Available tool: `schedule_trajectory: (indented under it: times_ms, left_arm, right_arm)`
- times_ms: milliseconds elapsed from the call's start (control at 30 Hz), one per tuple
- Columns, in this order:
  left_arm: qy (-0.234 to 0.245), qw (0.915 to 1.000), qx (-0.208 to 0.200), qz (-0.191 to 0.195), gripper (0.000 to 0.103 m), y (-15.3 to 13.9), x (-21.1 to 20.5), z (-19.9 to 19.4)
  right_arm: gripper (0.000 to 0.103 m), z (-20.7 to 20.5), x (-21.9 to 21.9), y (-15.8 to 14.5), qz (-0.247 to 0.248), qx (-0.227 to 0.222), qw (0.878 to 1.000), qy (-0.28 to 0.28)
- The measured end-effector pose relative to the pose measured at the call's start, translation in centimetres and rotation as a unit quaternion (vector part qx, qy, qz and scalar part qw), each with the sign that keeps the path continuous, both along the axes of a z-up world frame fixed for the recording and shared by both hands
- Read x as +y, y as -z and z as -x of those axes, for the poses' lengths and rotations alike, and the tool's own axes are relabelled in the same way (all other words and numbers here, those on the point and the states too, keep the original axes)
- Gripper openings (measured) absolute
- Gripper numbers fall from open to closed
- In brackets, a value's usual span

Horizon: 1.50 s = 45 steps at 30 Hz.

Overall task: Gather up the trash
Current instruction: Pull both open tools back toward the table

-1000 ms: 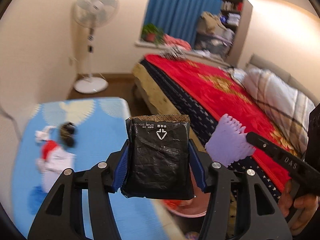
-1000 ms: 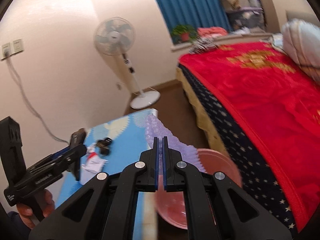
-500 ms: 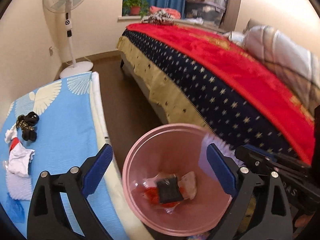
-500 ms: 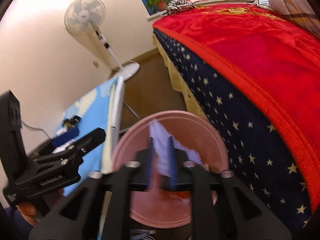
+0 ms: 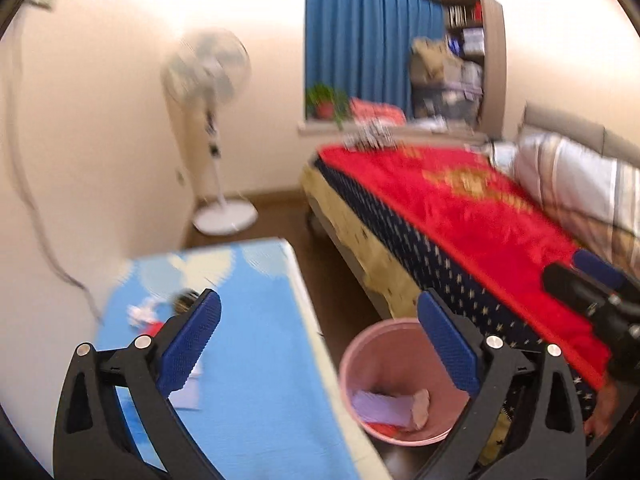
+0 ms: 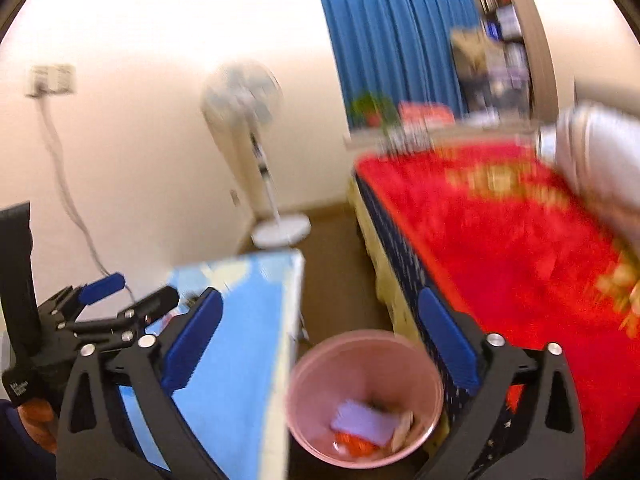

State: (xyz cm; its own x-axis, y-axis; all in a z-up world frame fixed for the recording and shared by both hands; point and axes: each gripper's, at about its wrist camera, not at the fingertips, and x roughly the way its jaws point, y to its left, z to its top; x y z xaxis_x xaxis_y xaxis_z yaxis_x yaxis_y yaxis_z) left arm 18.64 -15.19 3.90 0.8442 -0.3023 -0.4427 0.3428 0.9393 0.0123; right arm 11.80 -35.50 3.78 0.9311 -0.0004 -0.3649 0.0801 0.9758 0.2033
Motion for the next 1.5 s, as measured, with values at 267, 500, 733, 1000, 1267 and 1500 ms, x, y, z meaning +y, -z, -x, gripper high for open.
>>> schedule_trajectory:
  times_ms: [267, 500, 733, 1000, 1267, 1500]
  left_arm:
    - [-0.07, 0.9973, -0.022, 0.003, 0.095, -5.3, 9.1, 11.3]
    - [-0.115, 0.9929, -0.015, 0.025, 0.095, -5.1, 14.3, 18.8]
    - [-0.135, 0.9898, -0.038, 0.025, 0.095, -4.9, 16.3, 23.2]
    - [-0.154, 0.9868, -0.047, 0.015, 0.095, -4.5, 17.1, 25.7]
    - [-0.171, 0.9843, -0.038, 0.017, 0.095, -3.7, 18.7, 25.2]
    - [-0.19, 0.9815, -0.013, 0.02, 0.095, -1.6, 20.7, 21.3]
  right_arm:
    - [0.098, 10.4, 8.6, -4.1, -0.011, -0.032, 0.998, -0.059]
    - [0.098, 17.6, 13.5, -2.8, -0.001, -0.014, 0.994, -0.109]
    - [0.098, 20.5, 15.6, -2.5, 0.0, -0.006, 0.991, -0.136]
    - [0.098, 21.7, 17.0, -3.0, 0.007, -0.016, 0.988, -0.152]
    - [0.098, 20.2, 18.4, -2.6, 0.012, -0.004, 0.987, -0.159]
    - [0.098, 15.3, 19.7, -1.1, 0.029, 0.018, 0.987, -0.157]
